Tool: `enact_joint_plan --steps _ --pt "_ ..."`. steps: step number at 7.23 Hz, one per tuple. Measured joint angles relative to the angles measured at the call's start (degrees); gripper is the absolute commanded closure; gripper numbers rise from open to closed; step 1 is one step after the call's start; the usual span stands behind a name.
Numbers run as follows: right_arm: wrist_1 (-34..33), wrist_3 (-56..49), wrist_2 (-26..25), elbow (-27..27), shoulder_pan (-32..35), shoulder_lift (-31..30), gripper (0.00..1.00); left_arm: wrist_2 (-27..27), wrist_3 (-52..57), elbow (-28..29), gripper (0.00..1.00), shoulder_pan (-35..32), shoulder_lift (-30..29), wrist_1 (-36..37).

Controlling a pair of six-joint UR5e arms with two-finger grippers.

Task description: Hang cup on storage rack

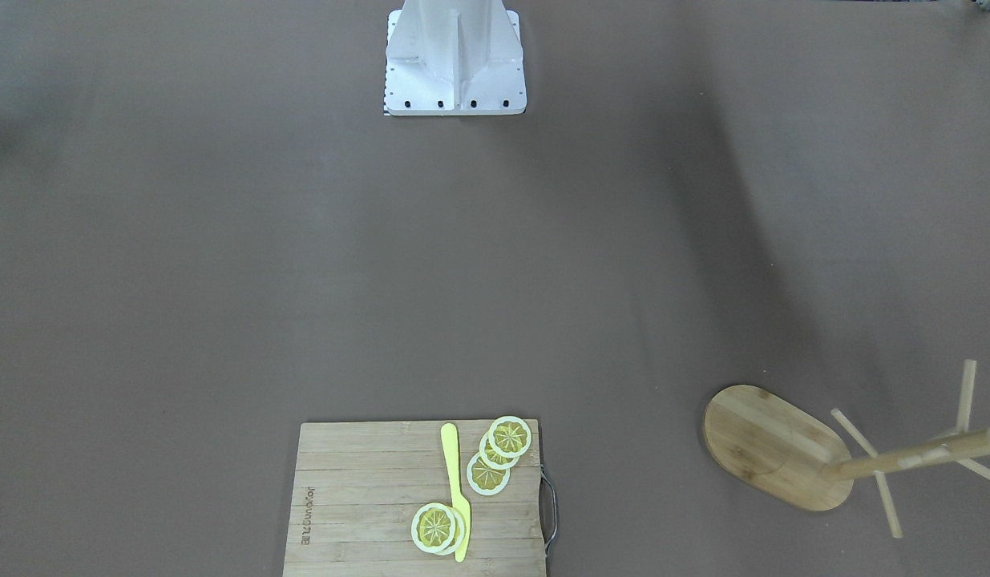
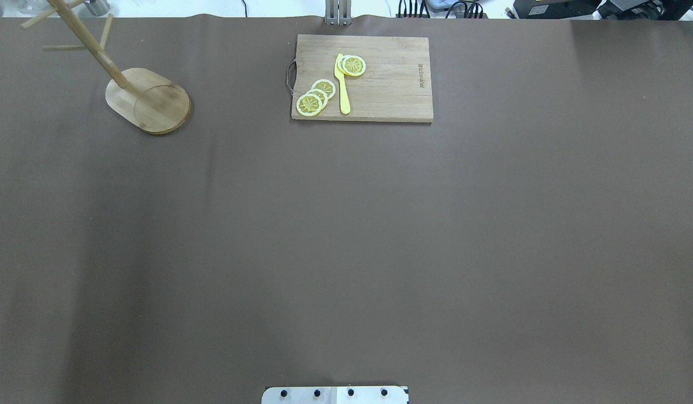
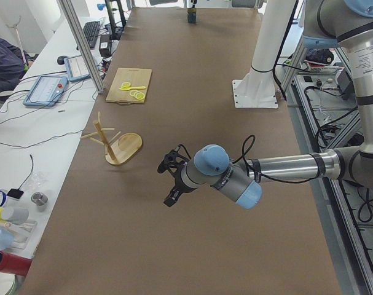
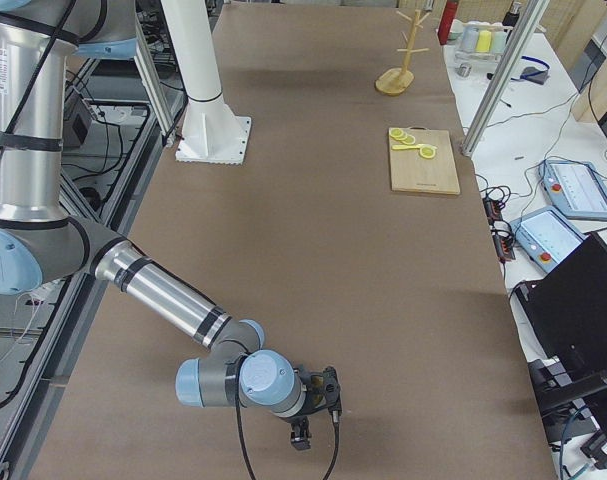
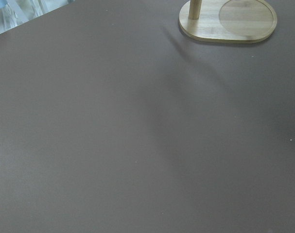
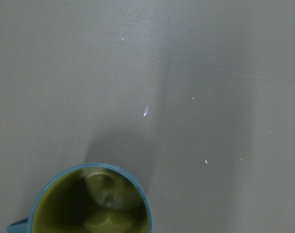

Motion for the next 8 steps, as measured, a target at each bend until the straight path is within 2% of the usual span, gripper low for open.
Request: enact_joint_plan --steps 2,3,4,5,6,7,8 --pt "0.0 0.1 -0.3 0.0 -1.4 0.2 0.16 0.0 0.0 0.0 0.01 0.0 0.0 0.0" --pt "0.0 0.1 -0.7 0.0 -1.9 0.3 0.25 0.0 0.0 0.0 0.01 0.0 0.0 0.0" --pt "0.0 0.2 -1.0 -0.1 -2.2 0.3 0.4 0.0 -0.1 0.0 0.01 0.0 0.0 0.0" --pt "0.0 0.2 -1.0 -0.2 -2.4 0.3 0.47 0.0 -0.1 0.1 0.01 0.0 0.0 0.0" --pt "0.0 0.2 -1.0 -0.3 -2.6 0.3 0.81 0.0 -0.1 0.1 0.01 0.0 0.0 0.0" --pt "0.0 0.2 -1.0 -0.3 -2.6 0.3 1.0 0.0 -0.1 0.1 0.01 0.0 -0.1 0.1" --pt "0.0 0.2 -1.0 -0.3 -2.7 0.3 1.0 0.0 -0.1 0.1 0.01 0.0 -0.1 0.1"
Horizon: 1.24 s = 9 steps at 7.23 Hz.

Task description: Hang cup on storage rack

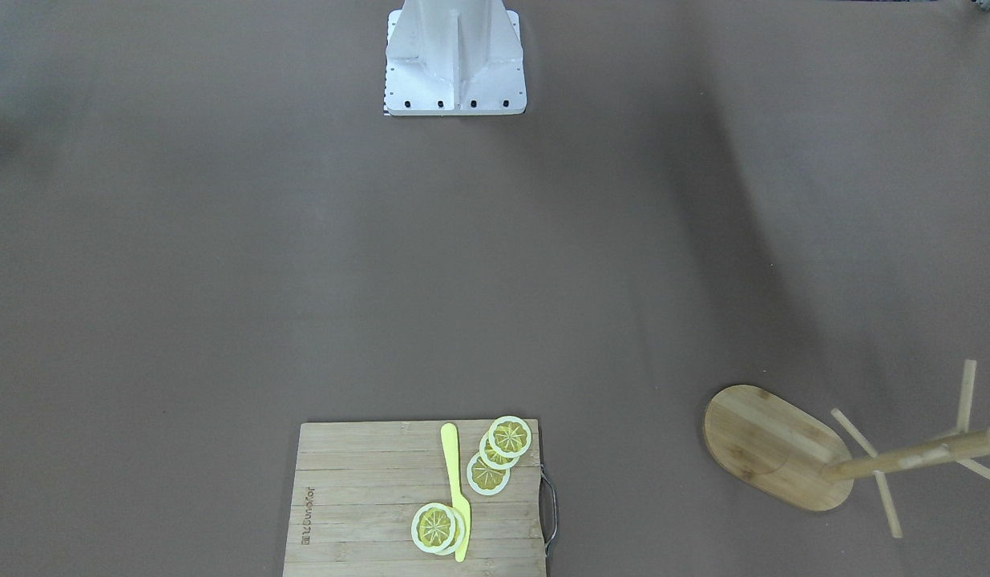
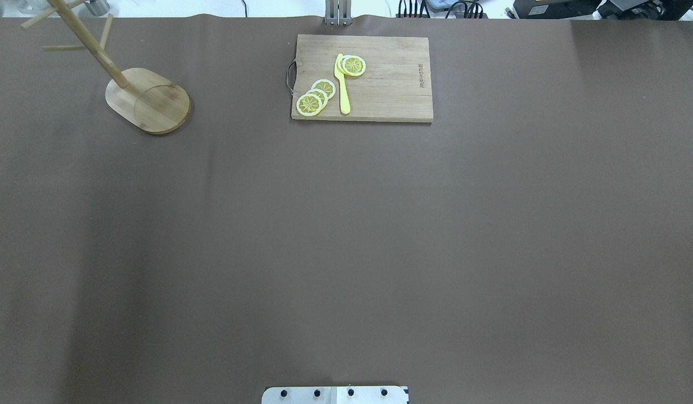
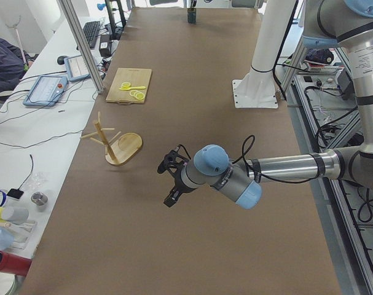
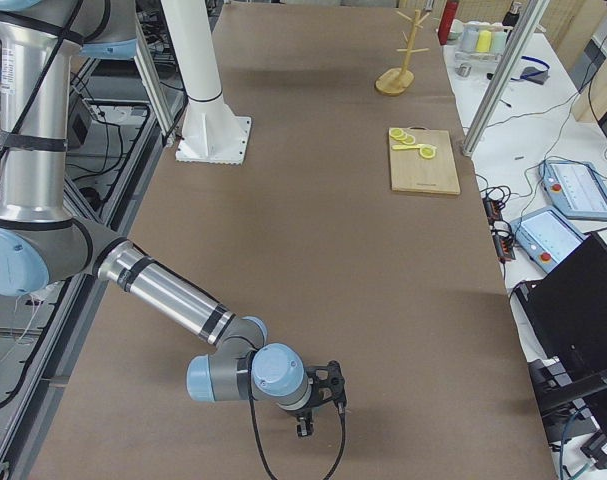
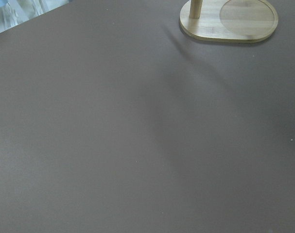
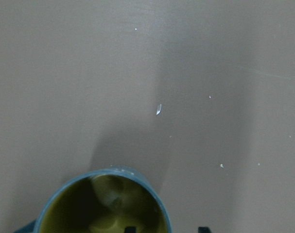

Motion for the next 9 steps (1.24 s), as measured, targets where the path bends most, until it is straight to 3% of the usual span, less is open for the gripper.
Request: enact_joint_plan --steps 6,9 --pt "-0.2 0.5 1.6 0.7 0.0 2.1 1.0 0.0 0.0 0.3 0.01 0.0 -0.1 0.0" --pt "-0.3 9.8 5.6 3.4 -0.1 4.3 1.0 0.0 -0.1 0.4 0.01 0.0 -0.1 0.0"
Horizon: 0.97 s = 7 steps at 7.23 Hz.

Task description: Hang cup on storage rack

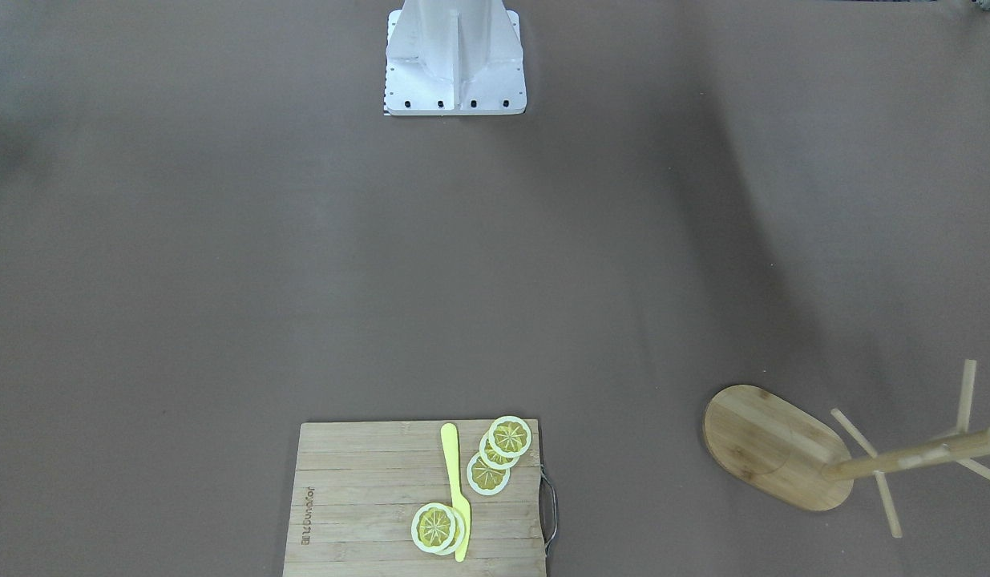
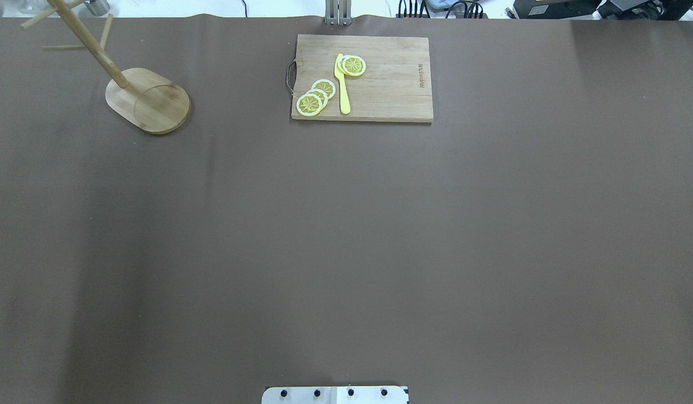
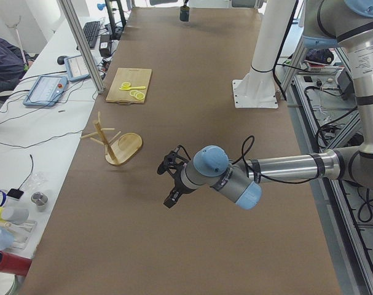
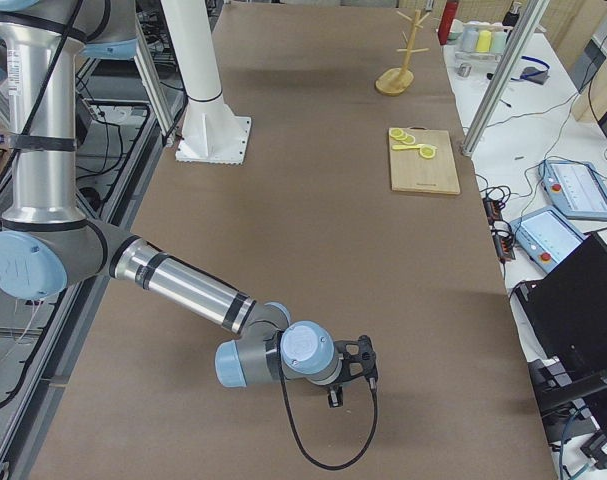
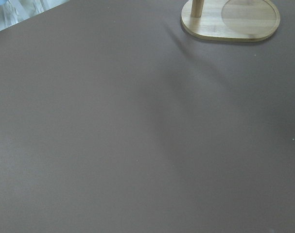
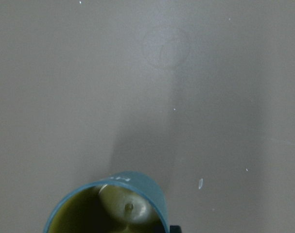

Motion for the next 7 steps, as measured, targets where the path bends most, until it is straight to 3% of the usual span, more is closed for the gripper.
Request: enact_joint_plan --steps 4,7 --pt "0.1 24.8 1.6 9.6 -2.5 -0.5 1.0 0.0 0.0 0.3 0.01 0.0 0.1 0.0" --pt "-0.1 43.0 0.0 19.6 -9.0 -0.4 1.0 -0.1 0.0 0.6 0.01 0.0 0.1 0.0"
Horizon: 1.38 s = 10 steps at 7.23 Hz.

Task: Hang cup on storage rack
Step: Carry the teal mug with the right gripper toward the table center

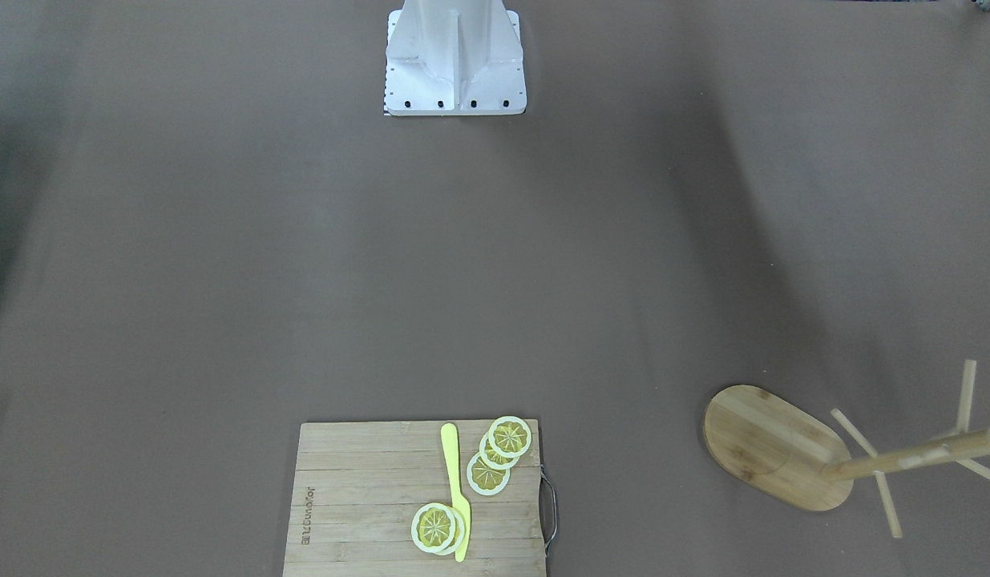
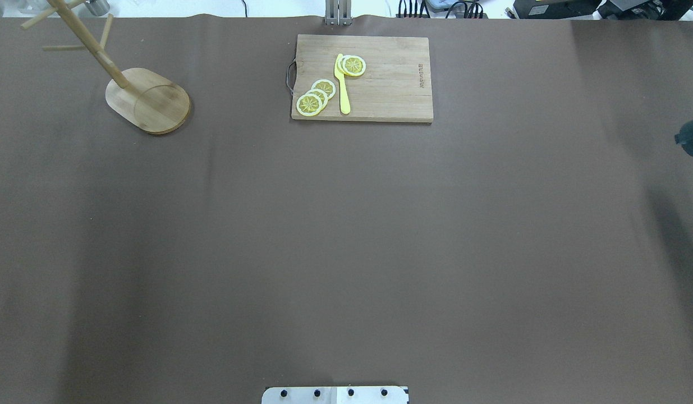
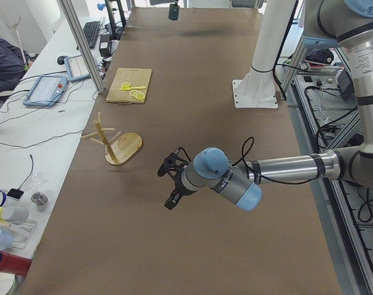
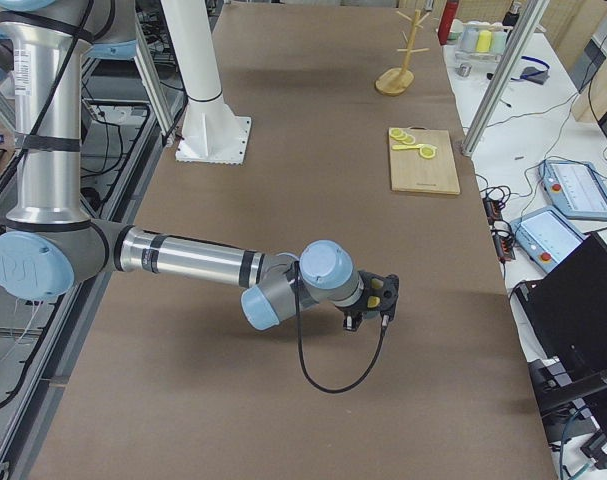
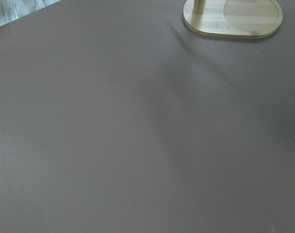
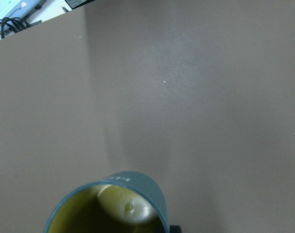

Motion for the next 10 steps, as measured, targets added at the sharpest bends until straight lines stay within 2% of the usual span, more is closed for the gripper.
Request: enact_joint_plan --steps 3,5,8,10 --pt "-0.4 17.7 -7.7 7.7 -11.0 1.5 1.0 0.1 0.0 0.7 0.01 0.0 -0.1 0.0" --pt "-4.6 26.3 -11.9 13.9 -16.9 2.8 1.0 0.0 0.0 0.7 0.01 0.0 -0.1 0.0" --pt "-16.7 39.7 -22.6 23.5 -29.4 8.2 1.0 0.0 0.0 1.0 0.01 0.0 -0.1 0.0" --pt "-30.2 46.5 -30.5 26.8 -38.0 17.0 1.0 0.0 0.1 1.4 0.01 0.0 -0.3 0.0"
